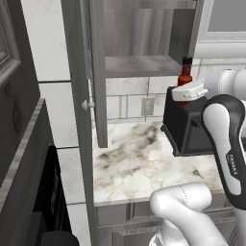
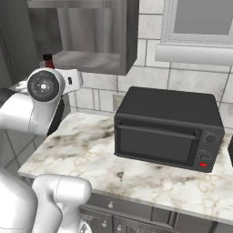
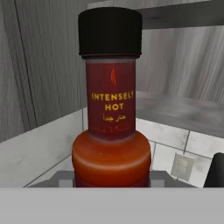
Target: Take 2 condiments from the cabinet and move them on the counter near the stove.Make sure the condiments are lined up with each other, next to each other.
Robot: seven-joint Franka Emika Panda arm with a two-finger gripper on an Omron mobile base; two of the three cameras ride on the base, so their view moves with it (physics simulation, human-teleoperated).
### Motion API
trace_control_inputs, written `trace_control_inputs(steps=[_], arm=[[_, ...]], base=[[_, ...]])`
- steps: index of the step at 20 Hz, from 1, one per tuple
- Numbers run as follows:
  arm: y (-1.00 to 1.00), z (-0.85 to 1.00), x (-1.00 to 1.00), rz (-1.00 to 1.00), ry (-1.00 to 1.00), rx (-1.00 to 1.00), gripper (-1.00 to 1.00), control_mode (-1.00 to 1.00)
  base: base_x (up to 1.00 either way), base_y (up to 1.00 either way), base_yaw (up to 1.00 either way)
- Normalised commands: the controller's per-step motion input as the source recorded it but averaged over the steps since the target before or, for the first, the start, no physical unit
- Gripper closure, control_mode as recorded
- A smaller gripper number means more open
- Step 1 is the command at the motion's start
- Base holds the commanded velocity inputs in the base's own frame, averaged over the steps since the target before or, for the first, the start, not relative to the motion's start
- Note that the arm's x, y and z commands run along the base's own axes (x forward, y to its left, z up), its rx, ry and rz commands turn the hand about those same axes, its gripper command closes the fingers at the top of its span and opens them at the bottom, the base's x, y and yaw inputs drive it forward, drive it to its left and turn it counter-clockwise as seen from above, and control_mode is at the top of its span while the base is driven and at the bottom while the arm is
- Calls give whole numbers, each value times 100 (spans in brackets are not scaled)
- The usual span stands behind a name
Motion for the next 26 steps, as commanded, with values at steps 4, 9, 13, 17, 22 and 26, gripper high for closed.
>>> trace_control_inputs(steps=[4,9,13,17,22,26], arm=[[0,-14,-17,0,0,4,100,-100],[0,-17,-14,0,-4,0,100,-100],[0,-16,-23,0,-3,0,100,-100],[0,-11,-21,0,-1,0,100,-100],[0,-5,-8,0,0,0,100,-100],[0,-2,0,0,0,0,100,-100]], base=[[0,0,0],[0,0,0],[0,0,0],[0,0,0],[0,0,0],[0,0,0]])
